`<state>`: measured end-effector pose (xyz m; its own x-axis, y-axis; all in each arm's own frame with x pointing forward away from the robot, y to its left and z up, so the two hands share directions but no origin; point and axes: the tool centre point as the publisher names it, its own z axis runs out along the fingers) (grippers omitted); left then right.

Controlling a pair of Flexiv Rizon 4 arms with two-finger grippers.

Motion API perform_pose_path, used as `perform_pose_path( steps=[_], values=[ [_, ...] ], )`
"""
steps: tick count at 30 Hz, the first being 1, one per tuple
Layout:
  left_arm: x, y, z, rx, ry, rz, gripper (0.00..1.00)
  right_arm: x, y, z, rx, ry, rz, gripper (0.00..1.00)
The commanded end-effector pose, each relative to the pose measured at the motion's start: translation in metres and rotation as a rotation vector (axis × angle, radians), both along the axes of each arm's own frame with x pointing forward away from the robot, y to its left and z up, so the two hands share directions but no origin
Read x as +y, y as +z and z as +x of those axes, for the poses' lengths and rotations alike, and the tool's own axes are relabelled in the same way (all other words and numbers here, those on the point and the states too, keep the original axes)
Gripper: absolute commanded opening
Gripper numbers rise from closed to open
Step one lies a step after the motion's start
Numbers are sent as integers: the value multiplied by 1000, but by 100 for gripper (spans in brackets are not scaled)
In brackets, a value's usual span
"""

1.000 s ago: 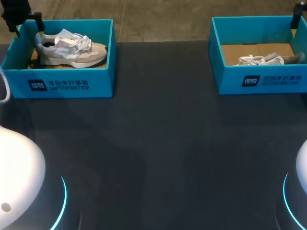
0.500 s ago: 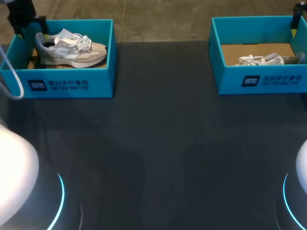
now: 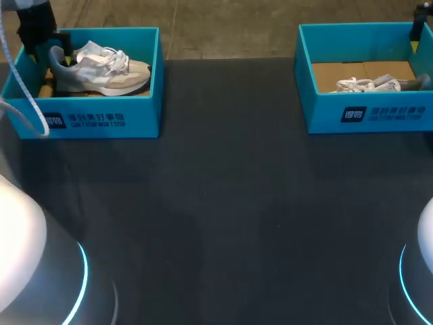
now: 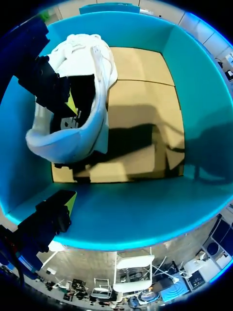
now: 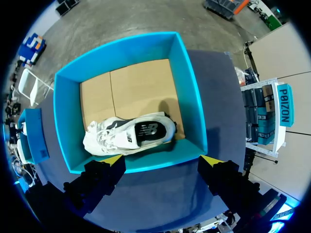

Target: Take the shoe out of the shoebox, open the shoe tongue, remove and reinsert the insole, then place the shoe into the shoebox

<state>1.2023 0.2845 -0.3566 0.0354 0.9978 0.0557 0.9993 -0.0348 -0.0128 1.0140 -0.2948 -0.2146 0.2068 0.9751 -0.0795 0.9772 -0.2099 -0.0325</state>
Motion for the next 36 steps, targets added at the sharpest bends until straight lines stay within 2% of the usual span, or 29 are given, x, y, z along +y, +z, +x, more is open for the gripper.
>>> perform_pose_path(
  steps=[1,12,16,17,18,20,23,24,27,33,36],
  values=[
    [1,-14,12,28,0,7,99,0,0,-1,-1,-1,-1,100],
    [-3,-33,8,66,14,-1,92,0,0,-1,-1,-1,-1,100],
    [-6,-38,4,73,12,12,82,0,0,-1,-1,-1,-1,100],
    [-6,-39,3,78,9,14,82,0,0,-1,-1,-1,-1,100],
    [-6,-41,1,80,3,20,65,0,0,-1,-1,-1,-1,100],
    [-5,-42,0,81,3,22,50,0,0,-1,-1,-1,-1,100],
    [-3,-44,-1,88,10,21,42,0,0,-1,-1,-1,-1,100],
    [-3,-46,0,92,11,24,36,0,0,-1,-1,-1,-1,100],
    [-3,-48,1,97,9,34,0,0,0,-1,-1,-1,-1,100],
    [4,-49,1,125,0,4,0,0,0,-1,-1,-1,-1,100],
    [8,-43,0,136,-8,-27,0,0,0,-1,-1,-1,-1,100]
  ],
)
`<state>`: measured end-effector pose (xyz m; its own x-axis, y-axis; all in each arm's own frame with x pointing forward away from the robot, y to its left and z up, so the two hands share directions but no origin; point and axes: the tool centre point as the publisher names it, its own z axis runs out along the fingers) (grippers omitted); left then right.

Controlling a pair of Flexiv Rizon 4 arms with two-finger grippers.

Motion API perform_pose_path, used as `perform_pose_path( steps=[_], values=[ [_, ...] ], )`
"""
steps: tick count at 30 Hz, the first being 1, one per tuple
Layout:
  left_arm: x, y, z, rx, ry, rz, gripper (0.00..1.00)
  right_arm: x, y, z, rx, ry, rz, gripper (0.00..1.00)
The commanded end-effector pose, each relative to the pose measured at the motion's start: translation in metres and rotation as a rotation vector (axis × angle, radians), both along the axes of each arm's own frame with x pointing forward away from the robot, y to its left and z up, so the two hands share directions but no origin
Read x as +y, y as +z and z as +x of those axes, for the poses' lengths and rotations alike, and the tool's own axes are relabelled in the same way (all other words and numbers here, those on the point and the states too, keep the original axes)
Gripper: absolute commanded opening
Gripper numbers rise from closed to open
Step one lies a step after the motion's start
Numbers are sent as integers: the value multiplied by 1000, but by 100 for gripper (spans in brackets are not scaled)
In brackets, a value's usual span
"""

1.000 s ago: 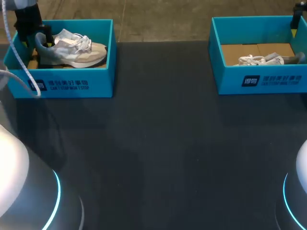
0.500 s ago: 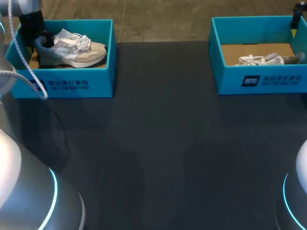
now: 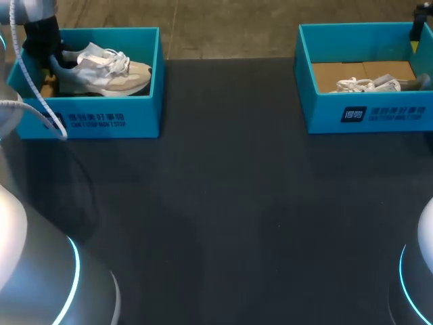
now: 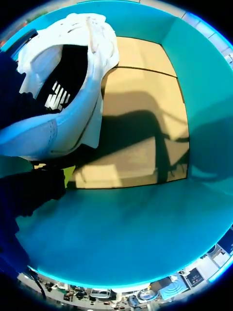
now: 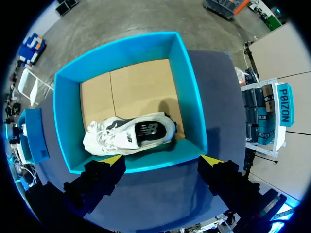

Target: Take the shoe out of the shoebox, open the shoe tongue, remove and reinsert the insole, then place the shoe into the shoebox

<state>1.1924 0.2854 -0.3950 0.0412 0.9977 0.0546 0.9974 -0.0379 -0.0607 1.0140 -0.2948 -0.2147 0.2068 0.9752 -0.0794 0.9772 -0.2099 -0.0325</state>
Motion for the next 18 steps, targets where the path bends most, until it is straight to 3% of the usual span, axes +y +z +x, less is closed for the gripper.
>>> perform_pose_path(
  steps=[1,18],
  values=[
    [7,0,8,87,-12,-38,0,0,0,-1,-1,-1,-1,100],
    [16,49,9,118,33,-56,0,0,0,-1,-1,-1,-1,100]
  ],
)
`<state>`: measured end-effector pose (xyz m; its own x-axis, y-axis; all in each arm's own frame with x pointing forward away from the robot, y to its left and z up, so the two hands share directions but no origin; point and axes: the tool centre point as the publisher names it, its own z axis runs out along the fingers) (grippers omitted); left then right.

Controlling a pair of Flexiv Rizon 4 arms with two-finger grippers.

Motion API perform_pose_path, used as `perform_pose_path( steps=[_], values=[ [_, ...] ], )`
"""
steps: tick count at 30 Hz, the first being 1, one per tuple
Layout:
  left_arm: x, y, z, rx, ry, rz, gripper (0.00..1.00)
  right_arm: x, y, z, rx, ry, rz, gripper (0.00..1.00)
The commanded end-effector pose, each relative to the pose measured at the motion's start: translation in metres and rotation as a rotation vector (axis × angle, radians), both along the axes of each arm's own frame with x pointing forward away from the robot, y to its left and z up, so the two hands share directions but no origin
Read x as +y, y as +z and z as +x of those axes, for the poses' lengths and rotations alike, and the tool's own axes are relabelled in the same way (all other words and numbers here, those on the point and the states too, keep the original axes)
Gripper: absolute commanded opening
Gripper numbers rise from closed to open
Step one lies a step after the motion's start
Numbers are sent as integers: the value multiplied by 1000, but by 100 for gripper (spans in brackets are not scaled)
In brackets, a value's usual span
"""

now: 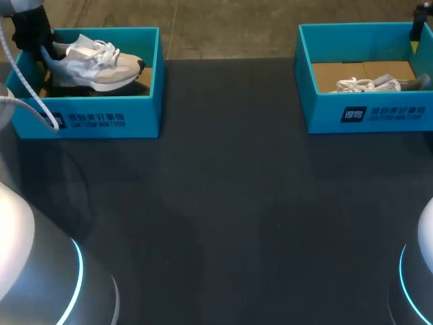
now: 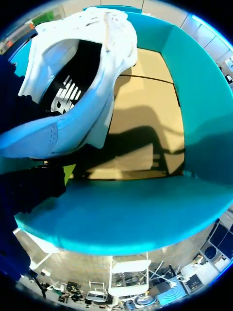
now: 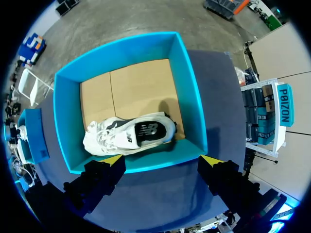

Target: Take the shoe out of the shoebox, open the shoe tongue, remove and reinsert the insole, then place the shoe into the shoebox

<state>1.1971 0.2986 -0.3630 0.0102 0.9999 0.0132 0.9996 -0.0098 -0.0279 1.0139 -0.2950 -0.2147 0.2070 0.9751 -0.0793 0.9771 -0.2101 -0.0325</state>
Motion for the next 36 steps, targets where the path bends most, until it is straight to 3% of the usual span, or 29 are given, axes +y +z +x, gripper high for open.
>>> perform_pose_path(
  steps=[1,14,25,31,36],
  values=[
    [2,20,4,154,5,-22,0,0,0,-1,-1,0,-1,100],
    [0,59,-10,154,62,-8,0,0,0,-1,-1,0,-1,100],
    [6,113,-27,111,128,69,0,0,0,-1,-1,0,-1,100],
    [-2,154,-48,59,150,52,0,0,0,-1,-1,0,-1,100],
    [-15,184,-78,20,139,101,0,0,0,-1,-1,0,-1,100]
  ],
)
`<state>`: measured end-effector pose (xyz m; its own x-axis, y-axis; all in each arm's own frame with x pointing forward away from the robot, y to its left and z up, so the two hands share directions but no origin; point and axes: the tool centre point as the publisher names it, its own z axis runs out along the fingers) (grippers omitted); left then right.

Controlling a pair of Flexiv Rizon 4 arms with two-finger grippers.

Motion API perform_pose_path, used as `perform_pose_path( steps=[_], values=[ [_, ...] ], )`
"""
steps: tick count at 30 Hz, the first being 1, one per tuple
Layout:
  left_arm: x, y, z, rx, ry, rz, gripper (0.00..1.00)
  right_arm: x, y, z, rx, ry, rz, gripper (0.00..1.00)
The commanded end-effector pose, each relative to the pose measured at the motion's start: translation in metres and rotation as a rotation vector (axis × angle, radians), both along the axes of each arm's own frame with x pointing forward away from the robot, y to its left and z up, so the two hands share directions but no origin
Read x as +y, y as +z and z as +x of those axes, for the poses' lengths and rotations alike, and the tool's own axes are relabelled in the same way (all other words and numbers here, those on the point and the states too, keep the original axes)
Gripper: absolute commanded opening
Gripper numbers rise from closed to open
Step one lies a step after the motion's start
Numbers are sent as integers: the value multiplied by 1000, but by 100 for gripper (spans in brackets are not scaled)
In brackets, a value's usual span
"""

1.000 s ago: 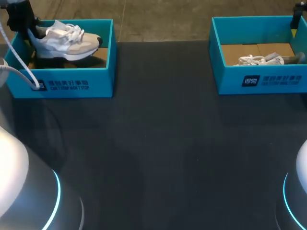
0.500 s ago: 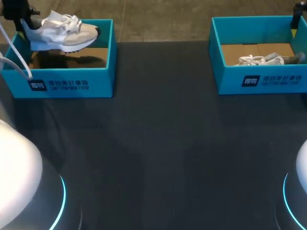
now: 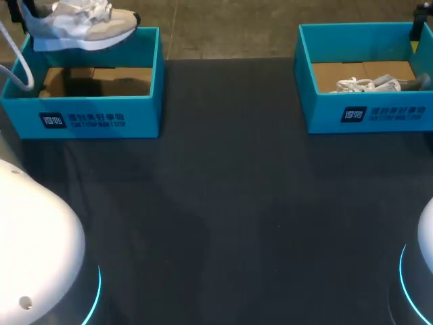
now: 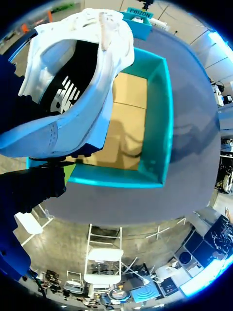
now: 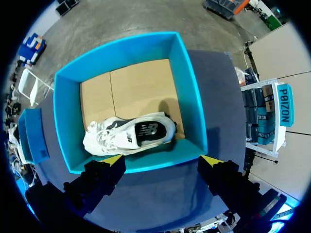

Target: Take the shoe out of the shoebox, open the shoe tongue, remove and reinsert the insole, then place the shoe into the shoebox

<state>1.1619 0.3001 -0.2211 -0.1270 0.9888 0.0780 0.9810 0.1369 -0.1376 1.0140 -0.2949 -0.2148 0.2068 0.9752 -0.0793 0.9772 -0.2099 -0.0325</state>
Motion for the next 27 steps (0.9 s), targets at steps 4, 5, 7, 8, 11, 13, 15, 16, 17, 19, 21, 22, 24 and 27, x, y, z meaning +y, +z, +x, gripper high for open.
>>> perform_pose_path(
  steps=[4,5,7,8,11,13,15,16,17,19,21,22,24,27],
  values=[
    [-26,58,-68,-118,-13,56,0,0,0,-1,-1,-1,-1,100],
    [-29,61,-74,-130,-21,59,0,0,0,-1,-1,-1,-1,100],
    [-34,65,-88,-137,-18,57,0,0,0,-1,-1,-1,-1,100],
    [-37,67,-95,-148,-25,55,0,0,0,-1,-1,-1,-1,100],
    [-42,75,-118,-179,-40,53,0,0,0,-1,-1,-1,-1,100],
    [-44,80,-131,-190,-41,61,0,0,0,-1,-1,-1,-1,100],
    [-48,84,-142,-201,-44,67,0,0,0,-1,-1,-1,-1,100],
    [-51,85,-147,-204,-44,70,0,0,0,-1,-1,-1,-1,100],
    [-55,85,-154,-205,-47,71,0,0,0,-1,-1,-1,-1,100],
    [-63,83,-161,-194,-55,73,0,0,0,-1,-1,-1,-1,100],
    [-71,80,-173,-152,-47,56,0,0,0,-1,-1,-1,-1,100],
    [-74,79,-181,-147,-31,69,0,0,0,-1,-1,-1,-1,100],
    [-82,81,-200,-155,-24,86,0,0,0,-1,-1,-1,-1,100],
    [-82,81,-200,-155,-24,86,0,0,0,-1,-1,-1,-1,100]
  ],
)
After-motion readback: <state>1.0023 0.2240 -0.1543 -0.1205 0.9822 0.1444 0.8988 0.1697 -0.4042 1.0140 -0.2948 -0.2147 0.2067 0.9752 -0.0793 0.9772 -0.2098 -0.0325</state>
